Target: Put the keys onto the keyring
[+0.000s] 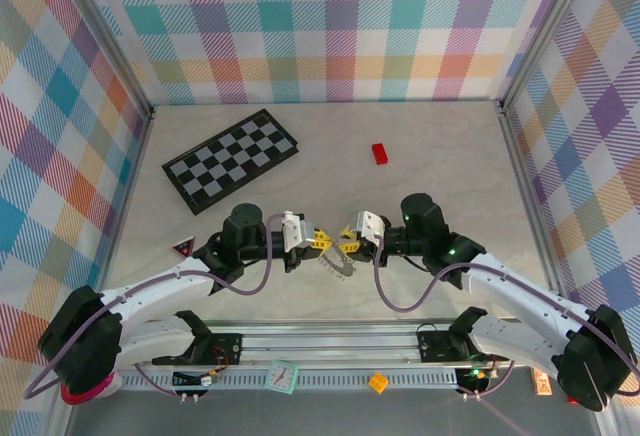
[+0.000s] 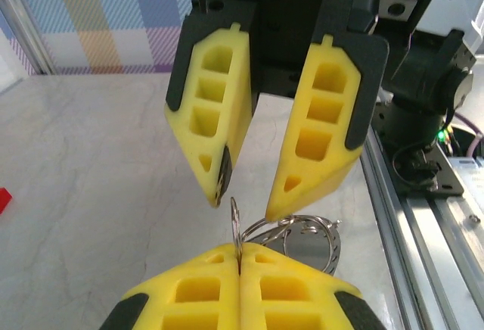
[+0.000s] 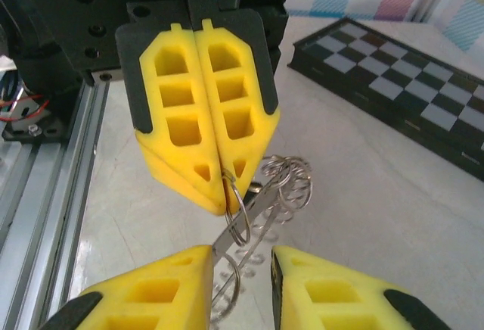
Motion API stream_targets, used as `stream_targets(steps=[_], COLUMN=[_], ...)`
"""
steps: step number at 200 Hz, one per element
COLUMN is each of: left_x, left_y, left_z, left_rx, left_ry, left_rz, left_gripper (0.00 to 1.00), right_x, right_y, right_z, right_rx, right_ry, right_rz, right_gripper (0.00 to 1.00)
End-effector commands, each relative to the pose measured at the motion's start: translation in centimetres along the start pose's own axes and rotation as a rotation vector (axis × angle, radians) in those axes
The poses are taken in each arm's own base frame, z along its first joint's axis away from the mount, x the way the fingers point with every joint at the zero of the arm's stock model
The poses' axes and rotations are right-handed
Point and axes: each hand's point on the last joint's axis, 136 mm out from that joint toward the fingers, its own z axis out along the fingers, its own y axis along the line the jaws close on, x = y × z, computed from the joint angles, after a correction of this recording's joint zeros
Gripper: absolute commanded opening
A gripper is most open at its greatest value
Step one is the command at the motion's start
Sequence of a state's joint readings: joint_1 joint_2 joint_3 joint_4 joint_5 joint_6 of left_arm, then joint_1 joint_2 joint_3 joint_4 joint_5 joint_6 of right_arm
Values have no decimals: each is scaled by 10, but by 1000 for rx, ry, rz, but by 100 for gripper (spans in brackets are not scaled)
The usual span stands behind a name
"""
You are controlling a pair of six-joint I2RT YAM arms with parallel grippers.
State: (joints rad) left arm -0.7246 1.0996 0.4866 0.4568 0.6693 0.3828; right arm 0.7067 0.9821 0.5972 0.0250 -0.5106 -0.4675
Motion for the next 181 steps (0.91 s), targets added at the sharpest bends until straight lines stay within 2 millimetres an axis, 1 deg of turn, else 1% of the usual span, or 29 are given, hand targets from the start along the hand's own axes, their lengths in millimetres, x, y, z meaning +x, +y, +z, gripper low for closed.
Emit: stream_targets(steps=[1, 35, 68, 116, 122, 135, 141, 149, 156, 181], left_x=[-32, -35, -36, -32, -32, -28, -28, -27, -26, -23], left_y=[-9, -9, -11, -11, -11, -9, -8, -5, -4, 0], left_z=[-6, -6, -6, -5, -5, -4, -4, -4, -4, -4], left_rx=[30, 33, 43, 44, 45, 37, 30, 15, 3, -15], left_ry=[-124, -151, -164, -156, -154, -143, -139, -130, -123, -77], left_rz=[49, 42, 38, 29, 28, 21, 20, 14, 13, 15], left_gripper=[0, 0, 0, 0, 0, 0, 0, 6, 10, 13], right_x=[-18, -21, -25, -31, -31, -32, -31, -30, -28, -20], right_y=[2, 4, 5, 6, 6, 7, 7, 7, 8, 5], right_z=[2, 4, 5, 4, 3, 3, 3, 2, 2, 1], right_rx=[-32, -60, -77, -84, -85, -87, -90, -93, -93, -88], right_ry=[-84, -100, -114, -135, -136, -133, -126, -112, -97, -17], right_rz=[-7, 3, 8, 5, 3, -3, -5, -6, -8, -10], right_gripper=[25, 22, 14, 13, 11, 0, 0, 0, 0, 0])
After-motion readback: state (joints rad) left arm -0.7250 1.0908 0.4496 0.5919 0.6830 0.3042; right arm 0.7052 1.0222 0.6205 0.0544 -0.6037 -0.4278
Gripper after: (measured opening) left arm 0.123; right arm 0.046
